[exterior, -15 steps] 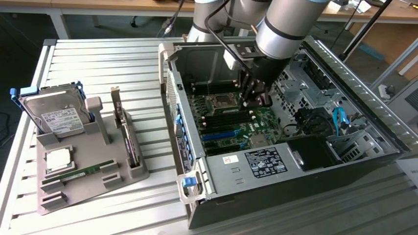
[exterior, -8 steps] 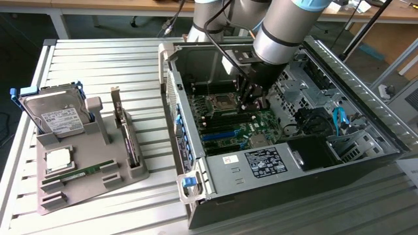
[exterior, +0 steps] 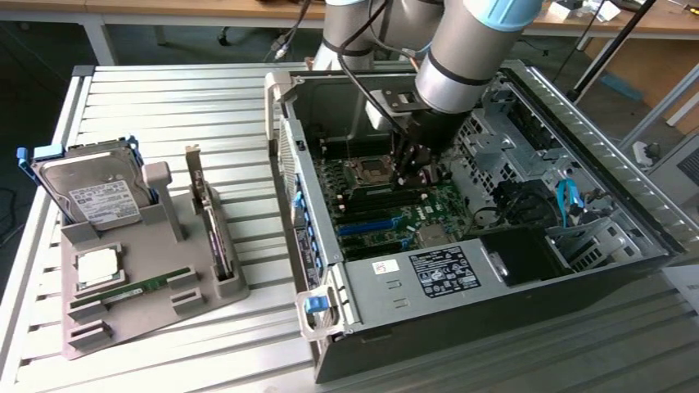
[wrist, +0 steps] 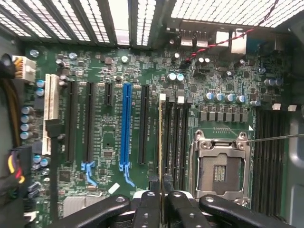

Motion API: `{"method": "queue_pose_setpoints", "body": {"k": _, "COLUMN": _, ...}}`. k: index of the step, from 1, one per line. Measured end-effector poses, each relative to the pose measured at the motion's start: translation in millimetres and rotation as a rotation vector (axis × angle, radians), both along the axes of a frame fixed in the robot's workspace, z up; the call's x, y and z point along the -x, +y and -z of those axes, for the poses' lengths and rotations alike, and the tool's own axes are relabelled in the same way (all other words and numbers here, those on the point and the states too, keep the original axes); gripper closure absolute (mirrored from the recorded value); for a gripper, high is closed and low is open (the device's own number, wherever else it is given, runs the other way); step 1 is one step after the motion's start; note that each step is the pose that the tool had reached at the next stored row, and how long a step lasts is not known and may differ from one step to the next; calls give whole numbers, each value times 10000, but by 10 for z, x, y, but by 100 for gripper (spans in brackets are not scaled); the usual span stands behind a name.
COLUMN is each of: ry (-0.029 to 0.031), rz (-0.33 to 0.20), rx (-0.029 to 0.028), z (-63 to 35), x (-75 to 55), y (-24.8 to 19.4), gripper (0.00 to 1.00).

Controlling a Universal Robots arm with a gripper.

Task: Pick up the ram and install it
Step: 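Insert the ram into the slot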

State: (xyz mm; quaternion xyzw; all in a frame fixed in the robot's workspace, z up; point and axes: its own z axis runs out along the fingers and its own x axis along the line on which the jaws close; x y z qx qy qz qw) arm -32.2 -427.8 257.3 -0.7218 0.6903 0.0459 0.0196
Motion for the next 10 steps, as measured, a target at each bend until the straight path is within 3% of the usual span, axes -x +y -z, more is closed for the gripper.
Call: {"method": "queue_pose_setpoints", "body": {"k": 10, "ry": 0, "rz": 0, "rx": 0, "z": 204, "x": 0, "y": 11, "gripper": 87}}
